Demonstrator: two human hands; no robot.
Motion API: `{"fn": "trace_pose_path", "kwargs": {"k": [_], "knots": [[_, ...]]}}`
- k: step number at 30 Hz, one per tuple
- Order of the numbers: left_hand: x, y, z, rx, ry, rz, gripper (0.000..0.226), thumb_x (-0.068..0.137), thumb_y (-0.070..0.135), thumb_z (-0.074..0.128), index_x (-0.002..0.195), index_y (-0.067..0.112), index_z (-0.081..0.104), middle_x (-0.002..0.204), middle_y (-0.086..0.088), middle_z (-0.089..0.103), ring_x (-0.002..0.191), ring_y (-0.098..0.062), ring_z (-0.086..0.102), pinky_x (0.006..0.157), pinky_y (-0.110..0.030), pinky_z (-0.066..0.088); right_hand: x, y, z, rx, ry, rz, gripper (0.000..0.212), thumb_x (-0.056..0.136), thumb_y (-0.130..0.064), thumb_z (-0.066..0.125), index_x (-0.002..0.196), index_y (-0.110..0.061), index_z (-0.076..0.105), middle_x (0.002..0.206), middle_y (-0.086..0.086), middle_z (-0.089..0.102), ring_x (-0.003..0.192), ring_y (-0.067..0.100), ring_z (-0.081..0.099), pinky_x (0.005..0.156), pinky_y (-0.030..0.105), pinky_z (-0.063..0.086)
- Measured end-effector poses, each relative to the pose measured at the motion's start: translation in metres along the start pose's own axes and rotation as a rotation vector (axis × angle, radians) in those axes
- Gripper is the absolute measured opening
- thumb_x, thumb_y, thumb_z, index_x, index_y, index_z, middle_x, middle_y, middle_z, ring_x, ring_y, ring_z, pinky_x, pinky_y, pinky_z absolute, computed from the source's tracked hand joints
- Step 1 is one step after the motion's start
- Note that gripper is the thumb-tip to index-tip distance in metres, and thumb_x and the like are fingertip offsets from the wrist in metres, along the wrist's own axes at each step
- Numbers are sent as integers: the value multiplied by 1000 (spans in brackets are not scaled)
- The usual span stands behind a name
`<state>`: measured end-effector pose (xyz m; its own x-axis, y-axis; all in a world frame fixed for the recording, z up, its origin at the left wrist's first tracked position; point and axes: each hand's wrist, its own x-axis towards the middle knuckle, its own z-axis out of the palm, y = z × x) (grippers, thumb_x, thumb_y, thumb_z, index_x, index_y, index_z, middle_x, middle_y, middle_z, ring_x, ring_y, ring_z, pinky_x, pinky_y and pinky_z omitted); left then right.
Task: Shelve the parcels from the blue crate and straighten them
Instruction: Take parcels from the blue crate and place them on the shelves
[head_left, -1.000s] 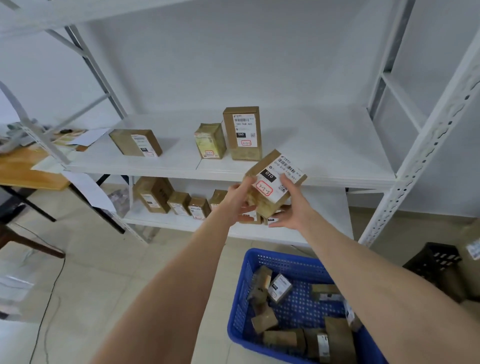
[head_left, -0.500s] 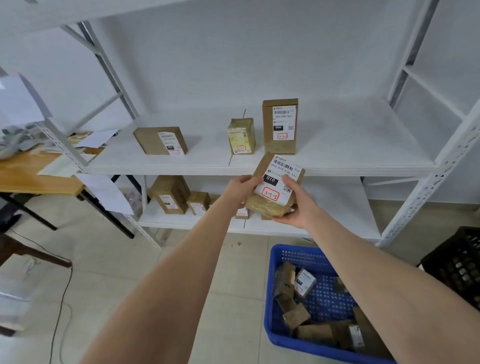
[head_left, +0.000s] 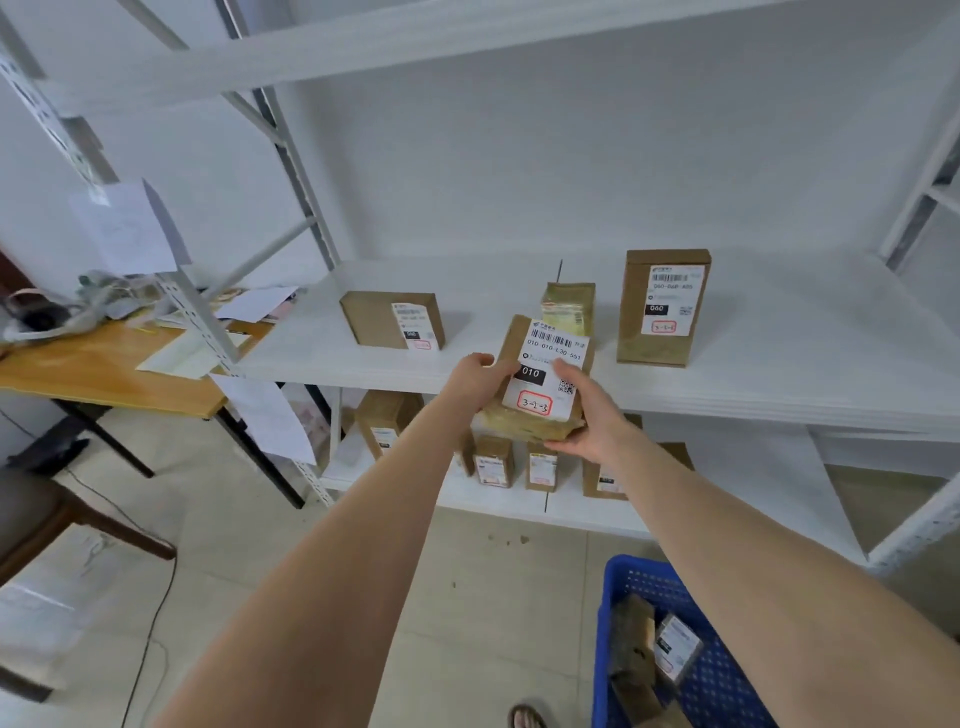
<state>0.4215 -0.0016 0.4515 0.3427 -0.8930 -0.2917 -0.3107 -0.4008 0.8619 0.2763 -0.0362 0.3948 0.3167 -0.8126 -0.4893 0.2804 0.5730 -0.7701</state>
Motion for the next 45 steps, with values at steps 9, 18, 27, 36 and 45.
{"fn": "trace_pose_path", "kwargs": {"k": [9,18,27,36,45], "knots": [[109,25,-80,63,25,76,54,92,26,60,140,10,43,128,-10,60,112,-28,60,97,-44,49,94,-34,90,-44,-23,-50,52,75,-43,77,120,-25,59,112,9,69,107,34,61,94,55,47],[173,46,-153,16,-9,131,63,91,29,60,147,21,32,133,-8,56,114,-26,58,95,-42,50,135,-67,167,-122,41,-99,57,75,-43,78,123,-21,56,109,8,68,102,32,63,91,52,50],[228,65,-216,23,-174,299,63,93,24,57,148,27,26,128,-6,57,104,-25,59,90,-42,50,143,-75,239,-93,204,-234,52,78,-40,76,121,-20,56,105,6,70,95,28,65,72,43,55],[225,71,-271,43,-319,381,50,91,26,61,137,24,41,120,-8,63,97,-27,62,90,-48,53,109,-66,293,-44,323,-332,34,86,-37,69,114,-19,60,99,5,69,90,24,64,68,40,52],[157,85,-302,-18,-310,451,48,90,24,63,134,22,43,112,-8,65,102,-31,65,89,-49,54,39,-70,305,-82,327,-412,22,88,-40,65,103,-24,62,106,4,67,105,30,61,90,50,52]]}}
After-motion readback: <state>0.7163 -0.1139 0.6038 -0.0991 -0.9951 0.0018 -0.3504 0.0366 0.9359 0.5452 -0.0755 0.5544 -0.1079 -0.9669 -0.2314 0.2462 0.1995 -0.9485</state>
